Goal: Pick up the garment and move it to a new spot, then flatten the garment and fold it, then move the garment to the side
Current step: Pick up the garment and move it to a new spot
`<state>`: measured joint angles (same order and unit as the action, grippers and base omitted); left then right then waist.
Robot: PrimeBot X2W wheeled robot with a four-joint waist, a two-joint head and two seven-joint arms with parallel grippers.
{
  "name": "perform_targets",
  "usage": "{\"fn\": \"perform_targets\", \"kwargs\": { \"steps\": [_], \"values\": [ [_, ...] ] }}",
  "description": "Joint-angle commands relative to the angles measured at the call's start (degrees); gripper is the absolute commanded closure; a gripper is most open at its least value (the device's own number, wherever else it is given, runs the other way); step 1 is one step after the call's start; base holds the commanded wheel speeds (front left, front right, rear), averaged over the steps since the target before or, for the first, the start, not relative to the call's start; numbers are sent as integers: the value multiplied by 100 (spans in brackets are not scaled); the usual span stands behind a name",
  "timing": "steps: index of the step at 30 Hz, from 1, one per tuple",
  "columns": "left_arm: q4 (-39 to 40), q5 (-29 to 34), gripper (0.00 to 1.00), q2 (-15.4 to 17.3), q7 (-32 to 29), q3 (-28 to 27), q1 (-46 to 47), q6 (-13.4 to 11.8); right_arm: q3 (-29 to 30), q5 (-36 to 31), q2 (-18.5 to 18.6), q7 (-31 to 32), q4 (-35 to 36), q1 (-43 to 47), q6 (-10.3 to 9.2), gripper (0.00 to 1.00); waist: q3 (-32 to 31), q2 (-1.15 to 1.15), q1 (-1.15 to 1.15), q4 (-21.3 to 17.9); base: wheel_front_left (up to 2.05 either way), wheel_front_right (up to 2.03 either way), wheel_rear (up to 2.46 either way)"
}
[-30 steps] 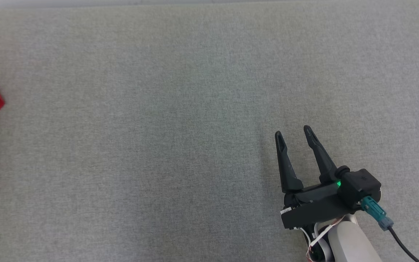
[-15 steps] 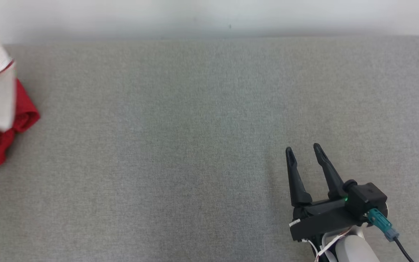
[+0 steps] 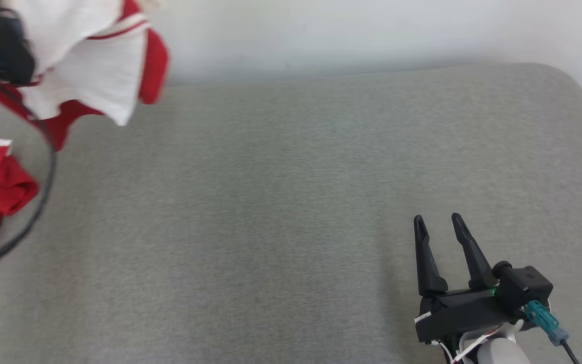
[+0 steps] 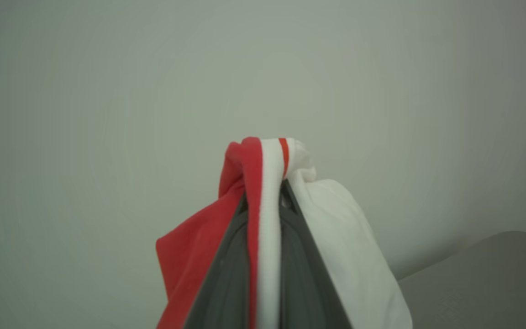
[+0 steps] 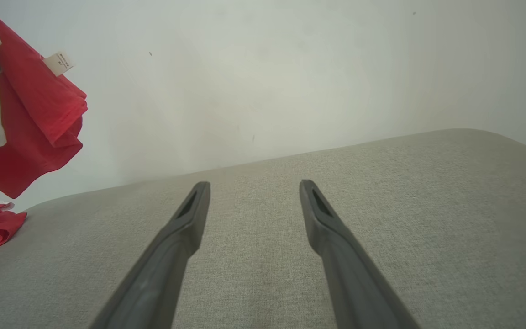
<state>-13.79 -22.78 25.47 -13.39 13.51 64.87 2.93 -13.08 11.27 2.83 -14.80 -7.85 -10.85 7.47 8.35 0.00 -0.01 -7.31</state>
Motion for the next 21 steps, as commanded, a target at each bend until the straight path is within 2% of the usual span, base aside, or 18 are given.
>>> {"fn": "perform_targets", "kwargs": {
  "steps": [1,8,12,16,21],
  "values": [
    [109,-53,100,-63,-39,47,86,-10,14,57,9,-35,9,79,4,0,-29,0,1,-232,0,0,0],
    [620,-142,100,-566,-324,484,242,13,5,193,9,-42,-69,95,4,0,-48,0,1,-757,0,0,0],
    [848,-297,100,-1006,-393,687,224,-34,-4,267,10,-35,-63,104,4,0,-57,0,1,-1107,0,0,0],
    [1048,-496,100,-1269,-405,813,-11,-100,5,298,7,-36,-33,94,4,0,-28,0,1,-1264,0,0,0],
    [1332,-620,100,-1499,-245,899,-526,-229,63,248,7,-37,-19,118,4,0,42,0,1,-1264,0,0,0]
  ]
}}
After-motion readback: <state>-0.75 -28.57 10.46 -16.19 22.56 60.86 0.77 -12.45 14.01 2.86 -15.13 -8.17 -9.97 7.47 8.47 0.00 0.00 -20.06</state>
